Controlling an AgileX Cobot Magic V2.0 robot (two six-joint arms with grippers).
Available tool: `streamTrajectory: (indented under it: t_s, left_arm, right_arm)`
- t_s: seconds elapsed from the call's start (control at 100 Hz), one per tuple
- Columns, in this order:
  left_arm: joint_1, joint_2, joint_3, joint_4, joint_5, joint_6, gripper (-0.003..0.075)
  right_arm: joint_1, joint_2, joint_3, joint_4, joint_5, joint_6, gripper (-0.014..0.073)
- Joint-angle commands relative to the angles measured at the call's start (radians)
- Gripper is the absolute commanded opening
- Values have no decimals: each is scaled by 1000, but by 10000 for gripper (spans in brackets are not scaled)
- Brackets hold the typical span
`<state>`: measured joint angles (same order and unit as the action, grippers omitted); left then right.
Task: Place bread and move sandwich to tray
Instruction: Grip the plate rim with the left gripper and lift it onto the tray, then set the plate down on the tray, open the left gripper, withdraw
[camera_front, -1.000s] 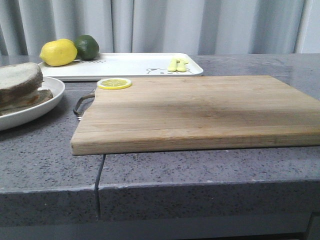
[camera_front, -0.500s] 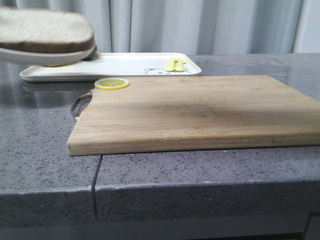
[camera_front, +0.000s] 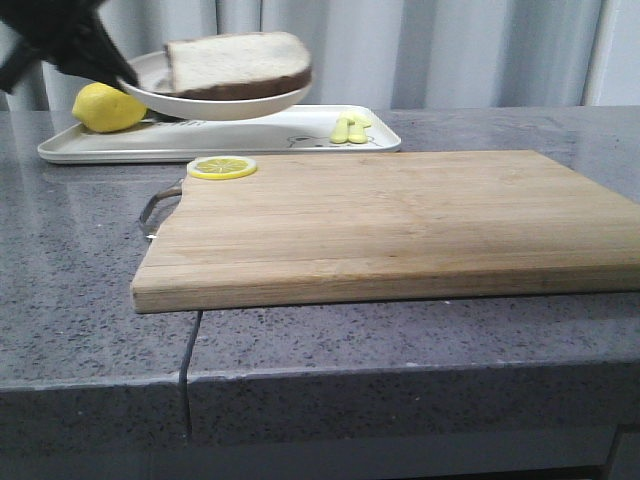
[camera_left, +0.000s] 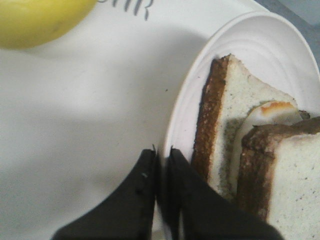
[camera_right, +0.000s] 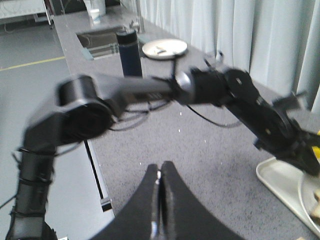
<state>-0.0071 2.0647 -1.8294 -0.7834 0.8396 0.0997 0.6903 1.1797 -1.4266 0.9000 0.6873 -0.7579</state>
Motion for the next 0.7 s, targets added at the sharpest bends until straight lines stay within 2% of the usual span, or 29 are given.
streamTrajectory:
  t_s: [0.0,0.13,0.25,0.39,0.53,0.6,0.69]
  left_arm:
    - [-14,2,-116,-102,-19,-14,-20]
    - [-12,75,-192,-105,-17,-33,-20]
    - [-12,102,-195,-88,-22,-33,-20]
    - [-10,111,-195,5,-43,-33,-20]
    - [6,111,-195,10,-48,-33,-15]
    - [16,111,-195,4,-42,-33,24]
    - [30,111,-195,-17,-31,-33,141]
  right_arm:
    - [-2,-52,-25,24,-33,-14,-62]
    - [-2,-75,-22,24,-22,-5,-62]
    - [-2,-80,-9,24,-10,-4,-62]
    - [-2,-80,10,25,-8,-4,-62]
    - [-2,-80,11,25,-4,-4,-62]
    - [-2,-80,11,25,-3,-4,-62]
    - [-2,-80,13,19,6,-4,-62]
